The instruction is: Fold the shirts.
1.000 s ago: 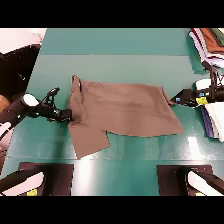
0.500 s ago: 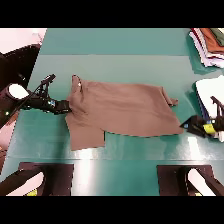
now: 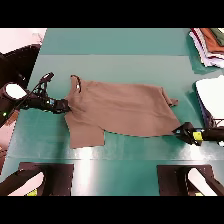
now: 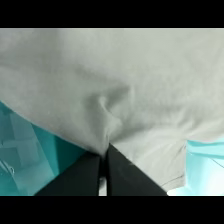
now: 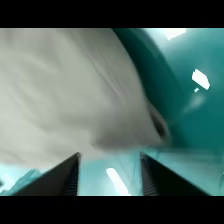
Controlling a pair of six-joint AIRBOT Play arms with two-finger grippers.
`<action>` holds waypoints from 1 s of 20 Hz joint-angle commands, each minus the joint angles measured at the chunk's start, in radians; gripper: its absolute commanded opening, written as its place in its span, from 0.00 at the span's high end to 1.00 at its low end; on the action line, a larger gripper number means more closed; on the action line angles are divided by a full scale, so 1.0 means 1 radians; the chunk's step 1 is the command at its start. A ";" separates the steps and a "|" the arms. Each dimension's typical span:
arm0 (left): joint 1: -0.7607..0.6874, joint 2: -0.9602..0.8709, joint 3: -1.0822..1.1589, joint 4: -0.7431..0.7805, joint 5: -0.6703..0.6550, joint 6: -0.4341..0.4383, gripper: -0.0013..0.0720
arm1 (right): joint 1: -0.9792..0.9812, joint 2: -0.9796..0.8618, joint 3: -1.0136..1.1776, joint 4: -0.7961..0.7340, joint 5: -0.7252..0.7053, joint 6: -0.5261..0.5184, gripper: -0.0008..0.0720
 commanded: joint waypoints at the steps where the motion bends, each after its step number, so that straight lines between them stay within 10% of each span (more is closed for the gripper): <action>1: 0.000 0.001 0.001 0.003 -0.010 0.000 0.95 | 0.138 -0.075 0.053 0.038 -0.129 -0.002 0.65; 4: 0.000 0.013 0.001 0.012 -0.037 -0.001 0.95 | 0.232 -0.104 0.134 -0.008 -0.122 -0.003 0.97; 20: 0.001 0.370 1.080 0.097 -0.173 -0.187 0.95 | 0.278 0.299 1.157 -0.192 -0.038 -0.002 0.97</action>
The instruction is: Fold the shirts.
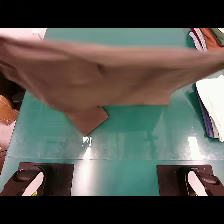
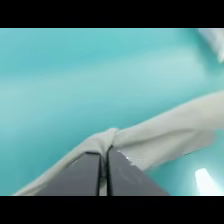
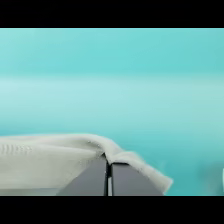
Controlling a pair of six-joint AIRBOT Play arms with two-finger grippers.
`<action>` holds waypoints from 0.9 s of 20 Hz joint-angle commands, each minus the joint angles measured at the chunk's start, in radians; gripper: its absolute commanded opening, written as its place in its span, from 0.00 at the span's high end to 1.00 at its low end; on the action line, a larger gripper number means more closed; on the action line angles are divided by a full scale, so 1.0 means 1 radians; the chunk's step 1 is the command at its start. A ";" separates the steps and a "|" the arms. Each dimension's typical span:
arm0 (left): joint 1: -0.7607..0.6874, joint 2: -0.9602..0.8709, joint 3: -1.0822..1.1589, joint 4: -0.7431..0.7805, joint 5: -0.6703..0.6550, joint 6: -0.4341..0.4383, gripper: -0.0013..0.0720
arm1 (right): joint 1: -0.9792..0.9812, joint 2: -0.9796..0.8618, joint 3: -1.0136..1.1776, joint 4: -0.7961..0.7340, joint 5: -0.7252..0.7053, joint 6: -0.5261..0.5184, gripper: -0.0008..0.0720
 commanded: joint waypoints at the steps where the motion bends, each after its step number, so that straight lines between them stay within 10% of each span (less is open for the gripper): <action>1: 0.001 0.013 0.280 0.007 -0.008 -0.079 0.95 | 0.001 0.032 0.221 -0.086 0.039 0.002 0.97; 10: 0.001 -0.116 0.326 0.011 -0.080 -0.125 0.95 | 0.001 -0.264 0.622 -0.151 0.400 0.028 0.97; 18: 0.001 -0.624 -0.035 0.011 -0.145 -0.064 0.95 | 0.002 -0.648 0.231 -0.152 0.432 0.031 0.97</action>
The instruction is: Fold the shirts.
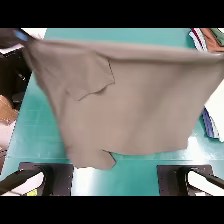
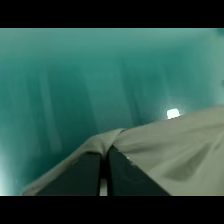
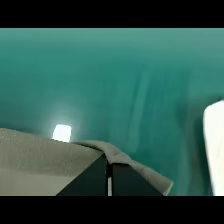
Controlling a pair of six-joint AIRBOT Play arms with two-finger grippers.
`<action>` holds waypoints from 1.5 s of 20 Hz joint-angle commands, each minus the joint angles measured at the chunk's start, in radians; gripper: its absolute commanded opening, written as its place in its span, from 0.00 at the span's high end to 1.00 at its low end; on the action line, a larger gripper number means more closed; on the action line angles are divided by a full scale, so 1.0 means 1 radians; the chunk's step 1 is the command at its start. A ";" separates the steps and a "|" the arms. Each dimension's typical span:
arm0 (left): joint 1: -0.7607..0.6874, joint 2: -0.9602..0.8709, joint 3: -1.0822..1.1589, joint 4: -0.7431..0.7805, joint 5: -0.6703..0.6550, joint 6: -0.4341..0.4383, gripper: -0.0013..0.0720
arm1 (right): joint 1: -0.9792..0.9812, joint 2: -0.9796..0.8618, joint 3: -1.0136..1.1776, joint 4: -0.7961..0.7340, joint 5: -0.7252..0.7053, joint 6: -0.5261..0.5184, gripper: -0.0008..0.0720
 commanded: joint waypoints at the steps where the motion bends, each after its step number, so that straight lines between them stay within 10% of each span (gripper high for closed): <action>1: 0.001 -0.248 -0.122 0.000 0.031 0.020 0.95 | 0.000 -0.192 -0.156 -0.003 0.000 0.002 0.97; 10: 0.001 -0.515 -0.104 -0.016 0.488 0.130 0.95 | 0.044 -0.553 0.060 0.004 -0.232 -0.006 0.97; 18: 0.001 -0.513 -0.066 0.117 0.022 0.147 0.95 | 0.087 -0.423 -0.047 -0.108 -0.164 -0.006 0.97; 27: 0.001 -0.513 -0.371 0.117 0.117 0.132 0.94 | 0.085 -0.322 -0.463 -0.045 -0.304 -0.006 0.95; 29: 0.002 -0.483 -0.370 0.119 0.090 0.144 0.88 | 0.068 -0.321 -0.447 0.015 -0.261 -0.007 0.50; 30: 0.001 -0.455 -0.370 0.125 0.083 0.151 0.49 | 0.057 -0.314 -0.436 0.039 -0.217 -0.012 0.47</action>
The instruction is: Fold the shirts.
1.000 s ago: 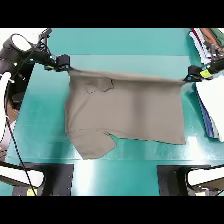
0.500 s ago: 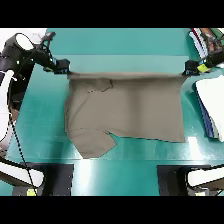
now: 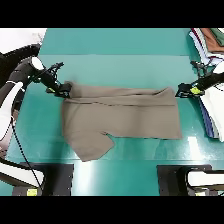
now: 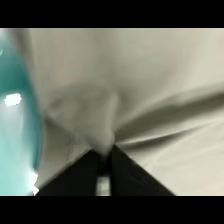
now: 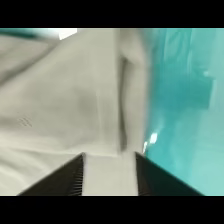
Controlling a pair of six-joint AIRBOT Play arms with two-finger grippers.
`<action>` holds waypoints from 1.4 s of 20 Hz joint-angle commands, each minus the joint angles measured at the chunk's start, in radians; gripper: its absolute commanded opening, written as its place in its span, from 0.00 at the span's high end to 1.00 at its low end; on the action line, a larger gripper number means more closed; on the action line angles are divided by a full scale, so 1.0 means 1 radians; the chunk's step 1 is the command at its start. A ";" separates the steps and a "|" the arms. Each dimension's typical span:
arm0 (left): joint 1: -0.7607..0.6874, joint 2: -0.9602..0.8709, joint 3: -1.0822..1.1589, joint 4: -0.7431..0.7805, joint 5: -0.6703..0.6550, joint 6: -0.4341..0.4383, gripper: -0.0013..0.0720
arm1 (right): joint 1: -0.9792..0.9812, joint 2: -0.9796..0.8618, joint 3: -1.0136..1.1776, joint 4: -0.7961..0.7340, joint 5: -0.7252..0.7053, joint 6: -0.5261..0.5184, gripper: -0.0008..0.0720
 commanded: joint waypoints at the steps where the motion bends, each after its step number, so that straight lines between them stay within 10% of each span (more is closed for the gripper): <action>1: -0.002 0.074 -0.025 -0.001 -0.029 0.010 0.19 | -0.028 0.029 -0.015 0.103 0.086 -0.023 0.47; 15: -0.003 0.772 -0.893 -0.012 -0.024 -0.138 0.25 | -0.094 0.510 -0.380 0.109 0.063 -0.045 0.47; 27: -0.004 0.822 -1.090 -0.306 0.157 -0.122 0.25 | -0.092 0.515 -0.352 0.185 0.064 -0.064 0.47; 28: -0.003 0.822 -1.090 -0.309 0.149 -0.122 0.51 | -0.092 0.515 -0.352 0.185 0.066 -0.064 0.47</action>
